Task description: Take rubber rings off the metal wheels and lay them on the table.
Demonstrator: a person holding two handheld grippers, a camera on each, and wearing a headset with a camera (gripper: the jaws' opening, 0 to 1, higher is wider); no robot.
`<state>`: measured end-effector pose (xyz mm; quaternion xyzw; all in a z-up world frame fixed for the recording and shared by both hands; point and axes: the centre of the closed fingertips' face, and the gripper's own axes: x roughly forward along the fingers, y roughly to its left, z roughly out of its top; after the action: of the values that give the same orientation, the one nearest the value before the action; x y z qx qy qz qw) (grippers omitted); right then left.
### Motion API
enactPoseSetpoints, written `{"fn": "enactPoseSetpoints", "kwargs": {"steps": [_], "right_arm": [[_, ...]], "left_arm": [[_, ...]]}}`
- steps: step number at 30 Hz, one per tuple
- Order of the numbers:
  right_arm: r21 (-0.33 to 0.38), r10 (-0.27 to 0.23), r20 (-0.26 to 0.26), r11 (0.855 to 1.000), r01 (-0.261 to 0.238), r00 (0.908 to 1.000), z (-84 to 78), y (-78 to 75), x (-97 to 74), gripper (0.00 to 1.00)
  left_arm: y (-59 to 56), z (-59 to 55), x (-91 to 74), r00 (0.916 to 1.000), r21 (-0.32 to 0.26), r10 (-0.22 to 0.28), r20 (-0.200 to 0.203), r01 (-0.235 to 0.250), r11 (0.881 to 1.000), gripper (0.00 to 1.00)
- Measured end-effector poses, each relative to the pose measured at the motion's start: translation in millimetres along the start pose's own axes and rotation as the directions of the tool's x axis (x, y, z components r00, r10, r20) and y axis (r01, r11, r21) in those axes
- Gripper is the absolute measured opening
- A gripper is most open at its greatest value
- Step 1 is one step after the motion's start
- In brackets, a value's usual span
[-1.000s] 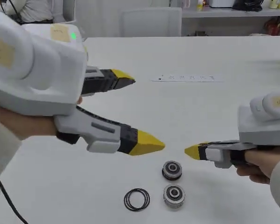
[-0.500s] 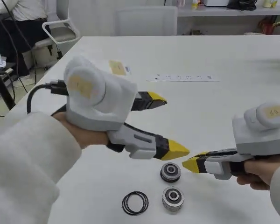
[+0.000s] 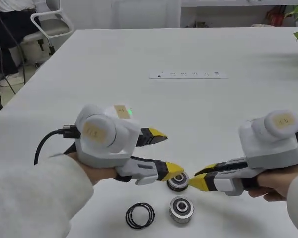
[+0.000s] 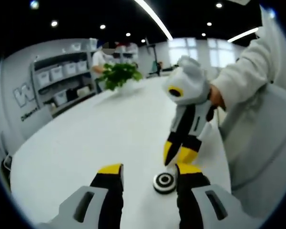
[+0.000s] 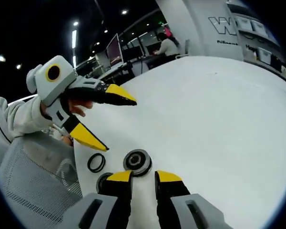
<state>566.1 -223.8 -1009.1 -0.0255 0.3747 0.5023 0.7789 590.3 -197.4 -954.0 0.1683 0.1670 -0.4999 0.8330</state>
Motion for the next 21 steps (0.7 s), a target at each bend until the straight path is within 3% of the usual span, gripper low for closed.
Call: {"fn": "enactPoseSetpoints", "kwargs": {"steps": [4, 14, 21], "right_arm": [[-0.035, 0.004, -0.021, 0.999, -0.005, 0.9998, -3.8, 3.0, 4.0, 0.20], [-0.148, -0.008, -0.035, 0.989, 0.003, 0.9993, -7.4, 5.1, 10.6, 0.18], [-0.161, -0.008, -0.036, 0.987, 0.002, 0.9993, -6.7, 5.7, 9.5, 0.17]], "left_arm": [[-9.2, -13.1, 9.9, 0.9987, -0.031, -0.039, -0.033, 0.038, 0.999, 0.33], [-29.0, -36.3, 24.7, 0.9892, -0.008, -0.094, -0.112, 0.094, 0.996, 0.26], [-29.4, -37.0, 24.2, 0.9901, -0.035, -0.096, -0.103, 0.093, 0.995, 0.26]]}}
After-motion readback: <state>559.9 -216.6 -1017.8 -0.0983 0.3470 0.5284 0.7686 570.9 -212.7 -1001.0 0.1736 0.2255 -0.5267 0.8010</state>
